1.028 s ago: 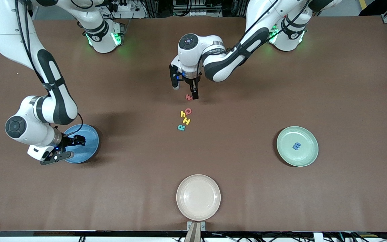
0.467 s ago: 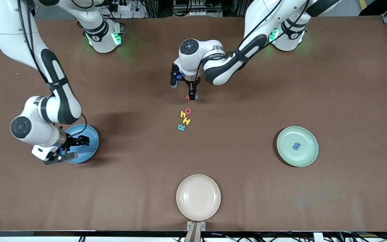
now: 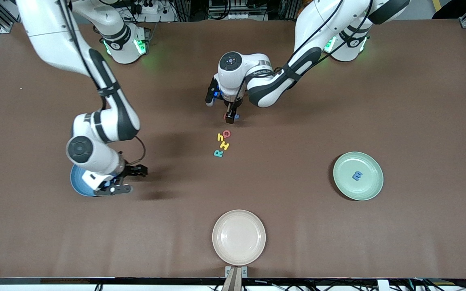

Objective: Sort uppercase to blue plate, lowercase to green plate
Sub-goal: 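Move the left gripper over the blue letter a and lower it, then grasp the blue a with the left gripper while the right gripper reaches the R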

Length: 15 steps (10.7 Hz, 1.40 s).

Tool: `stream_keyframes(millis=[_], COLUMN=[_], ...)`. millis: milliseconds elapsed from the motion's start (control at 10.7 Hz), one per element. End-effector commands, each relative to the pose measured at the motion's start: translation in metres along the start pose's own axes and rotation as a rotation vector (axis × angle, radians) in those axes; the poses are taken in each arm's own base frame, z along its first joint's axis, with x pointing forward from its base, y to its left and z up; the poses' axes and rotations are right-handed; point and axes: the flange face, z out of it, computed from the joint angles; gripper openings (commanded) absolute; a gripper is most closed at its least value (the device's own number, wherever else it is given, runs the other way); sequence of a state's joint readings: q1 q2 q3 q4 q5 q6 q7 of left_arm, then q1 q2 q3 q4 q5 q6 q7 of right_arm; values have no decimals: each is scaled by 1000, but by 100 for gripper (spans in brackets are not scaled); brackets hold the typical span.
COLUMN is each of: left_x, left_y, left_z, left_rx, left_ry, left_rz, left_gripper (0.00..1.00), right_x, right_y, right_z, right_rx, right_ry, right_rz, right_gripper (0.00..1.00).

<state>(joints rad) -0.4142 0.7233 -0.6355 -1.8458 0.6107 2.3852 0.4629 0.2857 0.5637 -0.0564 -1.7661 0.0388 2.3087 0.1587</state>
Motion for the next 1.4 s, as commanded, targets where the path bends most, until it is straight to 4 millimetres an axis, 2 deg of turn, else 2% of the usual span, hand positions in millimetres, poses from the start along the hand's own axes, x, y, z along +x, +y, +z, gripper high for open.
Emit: stream_keyframes(millis=[0, 280, 467, 654, 748, 841, 935, 1309], left_x=[-3, -5, -5, -5, -5, -6, -8, -16], left_y=[-3, -3, -3, -4, -4, -5, -4, -7], left_z=[10, 22, 23, 25, 25, 27, 32, 34], left_rx=[20, 2, 6, 3, 4, 2, -5, -3], left_ry=[13, 15, 24, 25, 26, 26, 21, 6], left_rz=[39, 30, 18, 16, 17, 16, 11, 14], left_gripper=[79, 75, 72, 65, 54, 46, 42, 6], right_x=[10, 10, 10, 9, 9, 6, 4, 5], right_y=[-18, -18, -18, -20, -22, -32, -48, -96], right_z=[-1, 1, 1, 1, 1, 1, -1, -7], right_rx=[2, 6, 6, 6, 6, 6, 6, -3], right_ry=[-12, -16, -16, -17, -17, -17, -12, -29], right_rz=[66, 70, 70, 69, 86, 110, 137, 264], right_gripper=[100, 100, 100, 100, 100, 100, 100, 100])
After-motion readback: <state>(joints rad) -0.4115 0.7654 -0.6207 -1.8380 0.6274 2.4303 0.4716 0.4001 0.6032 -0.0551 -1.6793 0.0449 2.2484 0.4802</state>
